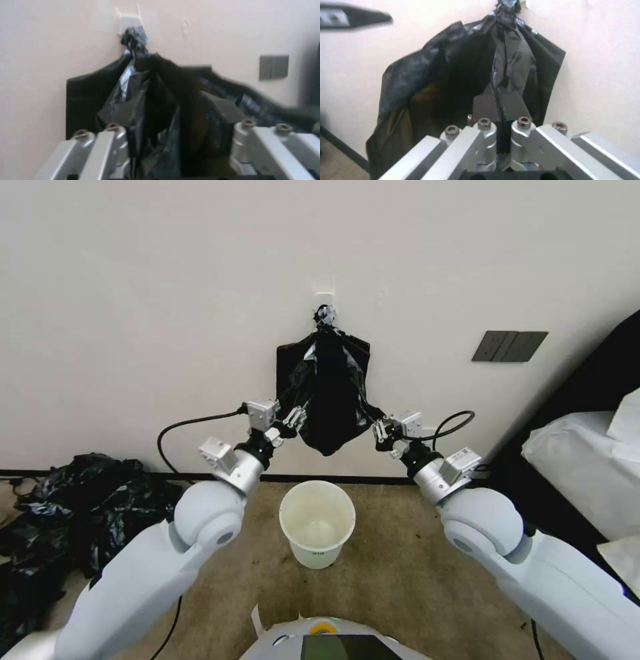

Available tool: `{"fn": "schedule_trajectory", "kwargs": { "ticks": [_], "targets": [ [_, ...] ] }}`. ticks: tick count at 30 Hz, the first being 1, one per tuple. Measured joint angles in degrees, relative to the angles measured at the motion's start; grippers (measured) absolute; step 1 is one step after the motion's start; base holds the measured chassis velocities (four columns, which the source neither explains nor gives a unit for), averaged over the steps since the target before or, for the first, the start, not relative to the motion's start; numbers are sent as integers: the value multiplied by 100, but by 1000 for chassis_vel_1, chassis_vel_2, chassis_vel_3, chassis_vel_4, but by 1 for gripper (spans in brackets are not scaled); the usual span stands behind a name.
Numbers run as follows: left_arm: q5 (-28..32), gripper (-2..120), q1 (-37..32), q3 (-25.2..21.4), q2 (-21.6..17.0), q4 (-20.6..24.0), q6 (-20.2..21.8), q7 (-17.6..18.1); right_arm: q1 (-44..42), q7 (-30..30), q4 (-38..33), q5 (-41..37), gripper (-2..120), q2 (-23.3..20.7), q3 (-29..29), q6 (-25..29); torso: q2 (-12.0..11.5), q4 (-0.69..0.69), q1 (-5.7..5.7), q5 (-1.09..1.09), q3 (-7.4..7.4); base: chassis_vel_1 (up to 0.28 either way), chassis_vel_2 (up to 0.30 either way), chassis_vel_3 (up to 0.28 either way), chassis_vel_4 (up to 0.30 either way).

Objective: Place a trash bag onto the trash bin.

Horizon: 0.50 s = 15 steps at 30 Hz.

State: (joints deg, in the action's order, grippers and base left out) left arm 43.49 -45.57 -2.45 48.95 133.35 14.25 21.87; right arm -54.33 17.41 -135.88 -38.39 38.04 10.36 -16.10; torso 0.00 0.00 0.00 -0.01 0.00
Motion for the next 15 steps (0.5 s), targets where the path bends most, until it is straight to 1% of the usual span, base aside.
{"fn": "schedule_trajectory", "kwargs": {
  "ticks": [2, 3, 4, 7, 10, 11, 12, 13, 15],
  "targets": [
    [-33, 57, 363, 254, -5, -220, 295, 66, 50, -1, -10, -14, 0, -78, 32, 1, 0, 0, 0, 1, 0, 0, 0, 0, 0],
    [-34, 61, 454, 325, -6, -284, 352, 82, 63, -1, -16, -20, 0, -95, 43, 1, 0, 0, 0, 1, 0, 0, 0, 0, 0],
    [-34, 61, 454, 325, -6, -284, 352, 82, 63, -1, -16, -20, 0, -95, 43, 1, 0, 0, 0, 1, 0, 0, 0, 0, 0],
    [73, 74, 707, 567, 38, -457, 401, 105, 89, -1, -29, -32, 0, -120, 64, 4, 0, 0, 0, 1, 0, 0, 0, 0, 0],
    [146, 72, 797, 662, 81, -530, 403, 124, 97, 0, -28, -36, 0, -123, 71, 7, 0, 0, 0, 1, 0, 0, 0, 0, 0],
    [182, 64, 884, 767, 129, -615, 406, 132, 99, 9, -21, -51, 0, -124, 81, 10, 0, 0, 0, 1, 0, 0, 0, 0, 0],
    [197, 61, 916, 815, 148, -647, 415, 135, 104, 15, -14, -67, 0, -129, 89, 14, 0, 0, 0, 1, 0, 0, 0, 0, 0],
    [197, 61, 916, 815, 148, -647, 415, 135, 104, 15, -14, -67, 0, -129, 89, 14, 0, 0, 0, 1, 0, 0, 0, 0, 0],
    [219, 50, 969, 907, 181, -708, 436, 141, 135, 22, 3, -94, 0, -151, 99, 22, 0, 0, 0, 1, 0, 0, 0, 0, 0]
  ]
}}
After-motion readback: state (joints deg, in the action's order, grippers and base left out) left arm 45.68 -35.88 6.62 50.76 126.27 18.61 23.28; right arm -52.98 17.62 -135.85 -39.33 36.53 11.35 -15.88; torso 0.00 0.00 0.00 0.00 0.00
